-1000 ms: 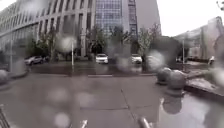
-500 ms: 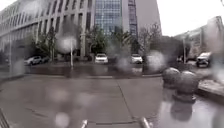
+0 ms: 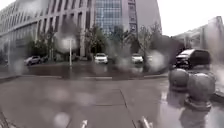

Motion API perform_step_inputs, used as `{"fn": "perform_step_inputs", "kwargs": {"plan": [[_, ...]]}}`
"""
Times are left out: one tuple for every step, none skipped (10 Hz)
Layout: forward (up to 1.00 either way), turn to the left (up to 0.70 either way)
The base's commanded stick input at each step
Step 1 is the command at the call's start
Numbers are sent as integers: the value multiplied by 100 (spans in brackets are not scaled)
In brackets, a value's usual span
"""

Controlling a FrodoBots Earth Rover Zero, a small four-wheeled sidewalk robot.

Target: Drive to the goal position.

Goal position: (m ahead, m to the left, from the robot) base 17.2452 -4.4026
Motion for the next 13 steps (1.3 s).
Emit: {"fn": "perform_step_inputs", "kwargs": {"plan": [[70, 0], [70, 0], [70, 0], [70, 0], [70, 0], [70, 0], [70, 0], [55, 0], [45, 0], [45, 0], [45, 0], [45, 0], [45, 0]]}}
